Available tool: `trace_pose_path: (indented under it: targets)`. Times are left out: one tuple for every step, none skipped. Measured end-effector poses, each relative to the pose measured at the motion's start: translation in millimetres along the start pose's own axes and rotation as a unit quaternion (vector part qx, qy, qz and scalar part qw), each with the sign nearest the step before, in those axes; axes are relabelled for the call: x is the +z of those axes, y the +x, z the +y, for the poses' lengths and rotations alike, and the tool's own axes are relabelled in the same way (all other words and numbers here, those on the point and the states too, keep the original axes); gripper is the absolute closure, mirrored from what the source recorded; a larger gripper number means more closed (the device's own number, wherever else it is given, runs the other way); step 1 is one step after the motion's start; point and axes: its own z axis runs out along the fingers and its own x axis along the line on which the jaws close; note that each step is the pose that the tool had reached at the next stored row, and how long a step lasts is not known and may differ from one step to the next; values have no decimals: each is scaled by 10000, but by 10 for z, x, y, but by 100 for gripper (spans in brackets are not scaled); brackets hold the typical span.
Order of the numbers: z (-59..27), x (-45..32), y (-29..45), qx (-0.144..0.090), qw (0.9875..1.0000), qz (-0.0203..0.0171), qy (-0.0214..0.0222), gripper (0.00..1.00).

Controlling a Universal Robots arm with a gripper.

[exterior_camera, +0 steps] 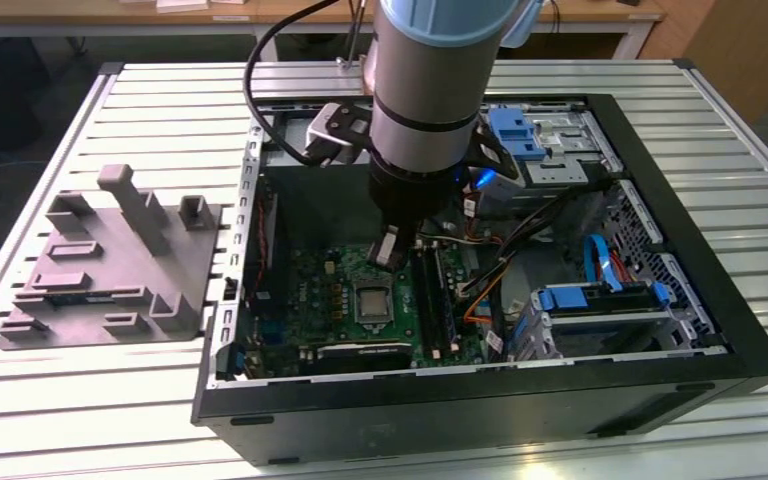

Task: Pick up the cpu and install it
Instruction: 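Install the first cpu locking lever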

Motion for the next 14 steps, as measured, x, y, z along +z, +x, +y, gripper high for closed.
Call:
trace_pose_path:
  targets:
    - [0,0,0,0,10000,-1,0,89]
    - [0,0,0,0,10000,0,0,89]
    - [0,0,0,0,10000,0,0,89]
    - [0,0,0,0,10000,0,0,89]
    - [0,0,0,0,10000,0,0,89]
    - [0,0,0,0,10000,-1,0,89]
    - [0,0,0,0,10000,0,0,89]
    - [0,0,0,0,10000,-1,1,89]
    - [0,-7,0,-1,10000,0,2,89]
    - [2,-15,-3,-1,10000,-2,5,89]
    - [6,-23,-10,-1,10000,-6,10,89]
    - [12,-30,-20,-1,10000,-9,15,89]
    - [18,-32,-32,-1,10000,-9,18,89]
    - [26,-31,-51,-1,10000,-10,19,89]
